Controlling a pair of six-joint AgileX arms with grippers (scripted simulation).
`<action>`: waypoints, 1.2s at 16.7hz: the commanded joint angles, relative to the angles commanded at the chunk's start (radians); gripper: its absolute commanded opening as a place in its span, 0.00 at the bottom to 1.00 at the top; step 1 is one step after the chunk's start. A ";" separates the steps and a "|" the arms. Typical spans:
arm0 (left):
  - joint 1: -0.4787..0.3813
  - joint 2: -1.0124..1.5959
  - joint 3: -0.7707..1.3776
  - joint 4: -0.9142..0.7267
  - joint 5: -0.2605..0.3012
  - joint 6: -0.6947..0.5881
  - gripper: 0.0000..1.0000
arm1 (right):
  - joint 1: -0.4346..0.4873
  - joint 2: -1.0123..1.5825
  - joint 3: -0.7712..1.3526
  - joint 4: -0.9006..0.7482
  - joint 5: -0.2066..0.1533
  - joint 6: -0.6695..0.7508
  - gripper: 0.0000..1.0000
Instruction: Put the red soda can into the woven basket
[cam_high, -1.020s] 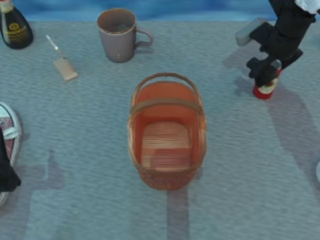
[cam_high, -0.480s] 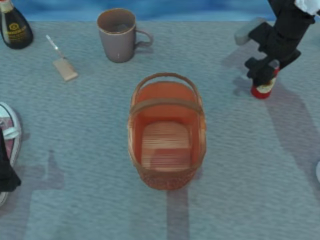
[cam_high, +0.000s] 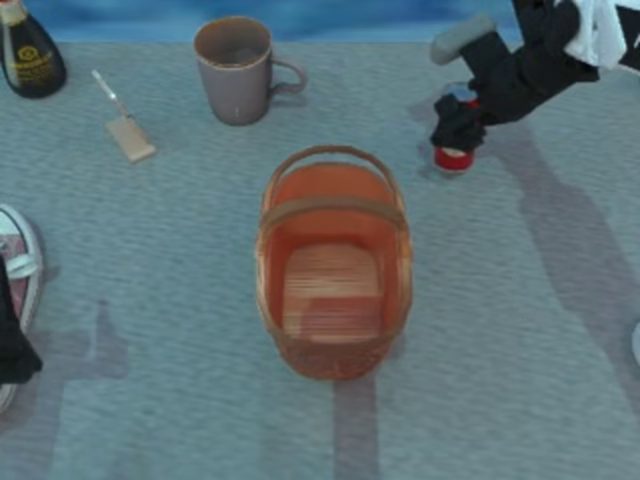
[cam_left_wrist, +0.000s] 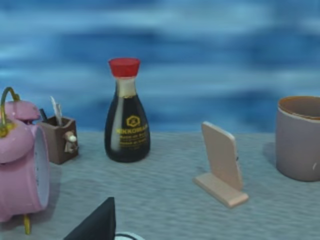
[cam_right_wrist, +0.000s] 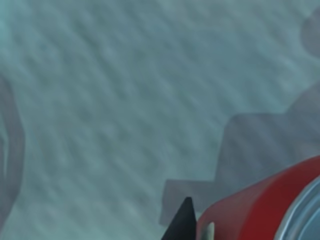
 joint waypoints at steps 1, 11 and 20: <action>0.000 0.000 0.000 0.000 0.000 0.000 1.00 | 0.008 -0.025 -0.051 0.101 -0.050 0.029 0.00; 0.000 0.000 0.000 0.000 0.000 0.000 1.00 | 0.089 -0.325 -0.571 1.131 -0.563 0.323 0.00; 0.000 0.000 0.000 0.000 0.000 0.000 1.00 | 0.124 -0.453 -0.780 1.488 -0.764 0.429 0.00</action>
